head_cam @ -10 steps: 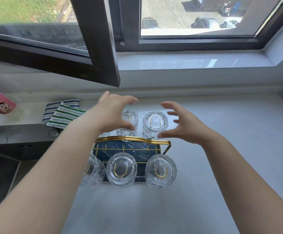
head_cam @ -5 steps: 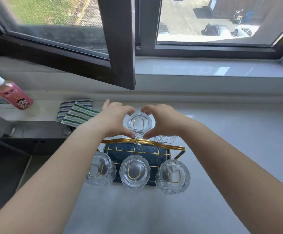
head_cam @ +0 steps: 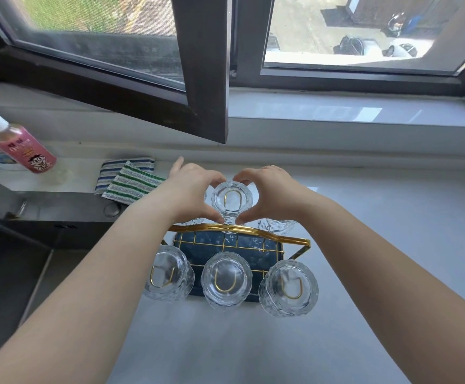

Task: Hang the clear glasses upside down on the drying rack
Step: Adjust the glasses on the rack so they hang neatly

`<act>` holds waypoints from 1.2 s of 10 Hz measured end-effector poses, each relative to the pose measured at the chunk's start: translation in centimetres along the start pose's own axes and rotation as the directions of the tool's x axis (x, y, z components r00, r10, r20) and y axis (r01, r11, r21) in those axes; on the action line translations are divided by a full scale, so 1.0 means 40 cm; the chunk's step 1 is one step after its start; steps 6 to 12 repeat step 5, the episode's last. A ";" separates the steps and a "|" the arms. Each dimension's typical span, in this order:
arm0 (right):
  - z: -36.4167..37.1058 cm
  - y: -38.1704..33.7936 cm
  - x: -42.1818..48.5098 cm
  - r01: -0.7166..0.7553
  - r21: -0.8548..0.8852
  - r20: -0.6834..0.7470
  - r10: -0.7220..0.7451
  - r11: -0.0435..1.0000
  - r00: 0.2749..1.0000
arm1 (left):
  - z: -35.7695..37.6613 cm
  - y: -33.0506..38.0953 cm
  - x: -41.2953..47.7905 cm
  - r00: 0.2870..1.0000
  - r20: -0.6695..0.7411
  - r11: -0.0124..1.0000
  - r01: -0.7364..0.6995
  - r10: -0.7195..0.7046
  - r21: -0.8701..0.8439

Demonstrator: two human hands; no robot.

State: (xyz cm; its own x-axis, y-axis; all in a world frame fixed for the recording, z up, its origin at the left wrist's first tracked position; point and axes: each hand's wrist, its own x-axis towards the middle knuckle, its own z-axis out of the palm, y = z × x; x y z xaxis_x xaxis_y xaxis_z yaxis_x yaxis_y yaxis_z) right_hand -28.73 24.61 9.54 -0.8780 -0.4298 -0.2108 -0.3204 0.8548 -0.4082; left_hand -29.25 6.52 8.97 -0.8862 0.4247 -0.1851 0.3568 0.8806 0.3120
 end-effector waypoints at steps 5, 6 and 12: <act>-0.018 -0.004 -0.001 -0.016 0.040 0.074 0.013 0.999 0.997 | -0.016 -0.010 -0.030 1.000 0.011 0.997 0.010 -0.009 -0.083; -0.018 -0.004 -0.001 -0.016 0.040 0.074 0.013 0.999 0.997 | -0.016 -0.010 -0.030 1.000 0.011 0.997 0.010 -0.009 -0.083; -0.018 -0.004 -0.001 -0.016 0.040 0.074 0.013 0.999 0.997 | -0.016 -0.010 -0.030 1.000 0.011 0.997 0.010 -0.009 -0.083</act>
